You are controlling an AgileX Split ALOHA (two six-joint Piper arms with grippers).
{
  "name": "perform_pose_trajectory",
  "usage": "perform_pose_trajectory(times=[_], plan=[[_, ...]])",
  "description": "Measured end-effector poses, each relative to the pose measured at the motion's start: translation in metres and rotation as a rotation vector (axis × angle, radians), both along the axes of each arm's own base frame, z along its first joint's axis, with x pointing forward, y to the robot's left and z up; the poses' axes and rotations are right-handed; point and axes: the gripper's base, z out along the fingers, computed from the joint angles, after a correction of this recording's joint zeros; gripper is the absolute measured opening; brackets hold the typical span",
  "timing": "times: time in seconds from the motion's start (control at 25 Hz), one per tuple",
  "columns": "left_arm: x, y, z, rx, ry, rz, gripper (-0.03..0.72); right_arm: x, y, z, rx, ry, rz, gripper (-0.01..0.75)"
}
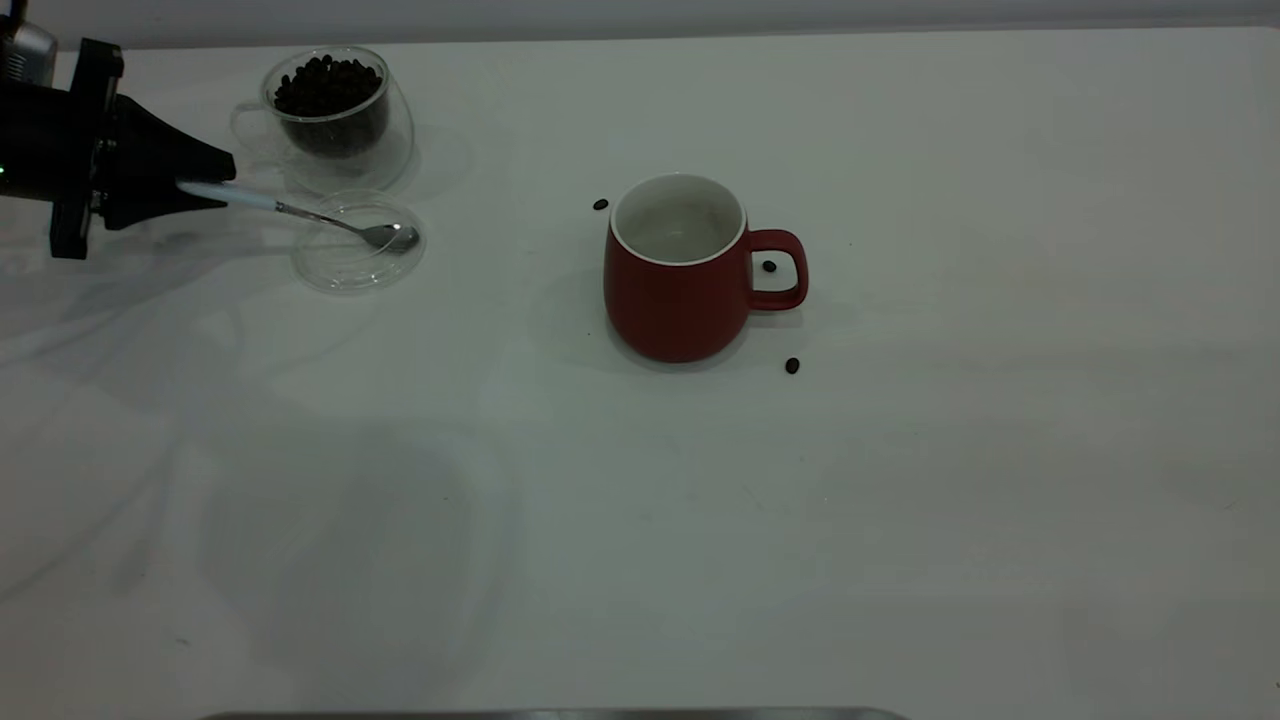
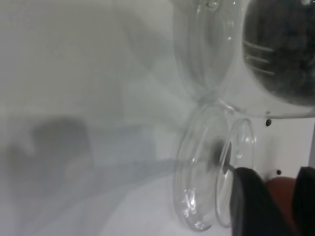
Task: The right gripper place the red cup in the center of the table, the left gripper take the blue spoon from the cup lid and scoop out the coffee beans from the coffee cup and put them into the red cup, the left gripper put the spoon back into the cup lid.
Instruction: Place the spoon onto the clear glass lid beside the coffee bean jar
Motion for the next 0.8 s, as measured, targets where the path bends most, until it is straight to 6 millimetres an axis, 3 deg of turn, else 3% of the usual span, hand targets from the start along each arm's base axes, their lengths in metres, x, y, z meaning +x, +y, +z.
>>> perform_pose_trajectory(times=[0.44, 0.6, 0.8], plan=[[-0.004, 0.000, -0.005, 0.034, 0.016, -0.051, 0.578, 0.000, 0.000, 0.000, 0.000, 0.000, 0.000, 0.239], [-0.009, 0.001, 0.000, 0.089, 0.043, -0.127, 0.603, 0.000, 0.000, 0.000, 0.000, 0.000, 0.000, 0.239], [-0.007, 0.007, 0.033, 0.170, 0.035, -0.175, 0.603, 0.000, 0.000, 0.000, 0.000, 0.000, 0.000, 0.239]])
